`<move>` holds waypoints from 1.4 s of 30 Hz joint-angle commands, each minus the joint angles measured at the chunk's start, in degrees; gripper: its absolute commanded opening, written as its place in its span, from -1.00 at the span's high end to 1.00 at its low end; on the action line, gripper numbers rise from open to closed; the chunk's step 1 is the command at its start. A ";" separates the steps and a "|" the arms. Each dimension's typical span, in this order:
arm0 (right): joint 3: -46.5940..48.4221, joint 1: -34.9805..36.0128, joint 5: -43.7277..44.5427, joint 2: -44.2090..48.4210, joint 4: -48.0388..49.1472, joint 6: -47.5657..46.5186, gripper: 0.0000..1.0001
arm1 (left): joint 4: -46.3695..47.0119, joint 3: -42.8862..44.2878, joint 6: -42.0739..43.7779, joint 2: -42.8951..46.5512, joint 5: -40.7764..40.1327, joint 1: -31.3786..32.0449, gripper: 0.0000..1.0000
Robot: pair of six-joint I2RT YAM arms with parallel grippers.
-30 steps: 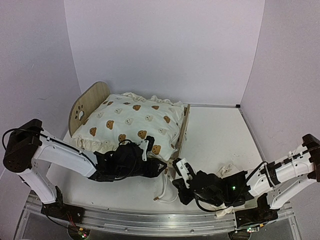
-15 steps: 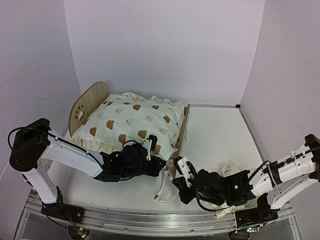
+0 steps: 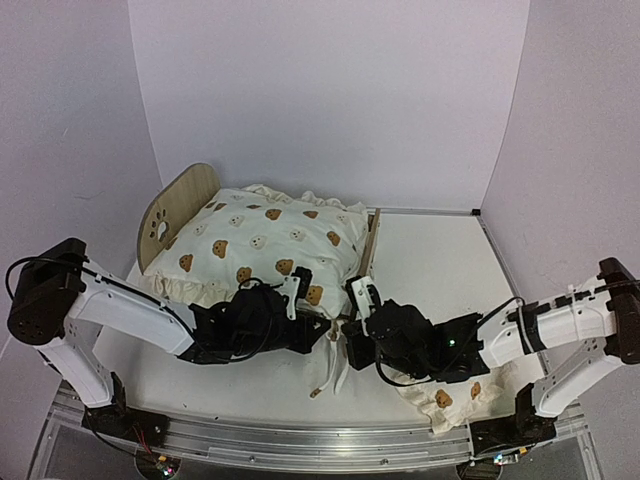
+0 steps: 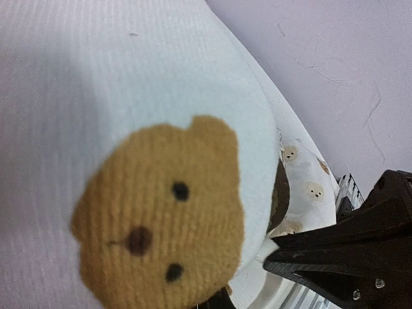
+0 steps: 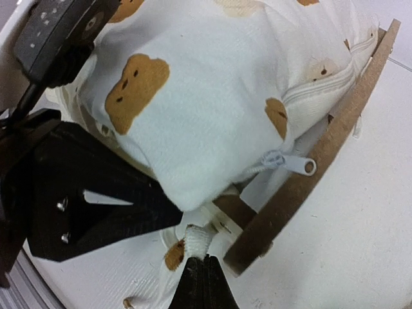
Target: Set up the pet bed
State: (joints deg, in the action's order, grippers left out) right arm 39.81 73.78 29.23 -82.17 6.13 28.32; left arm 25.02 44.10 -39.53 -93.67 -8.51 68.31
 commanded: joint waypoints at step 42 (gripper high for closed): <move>4.14 -15.19 -38.30 -17.14 24.81 -26.27 1.00 | 5.31 -16.51 -23.27 16.90 7.57 -5.92 0.46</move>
State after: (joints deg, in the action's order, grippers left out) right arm 42.59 59.00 -6.66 -98.08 28.40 3.07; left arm 28.21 28.86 -51.94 -76.71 -2.55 64.82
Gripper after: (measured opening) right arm 0.012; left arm 0.316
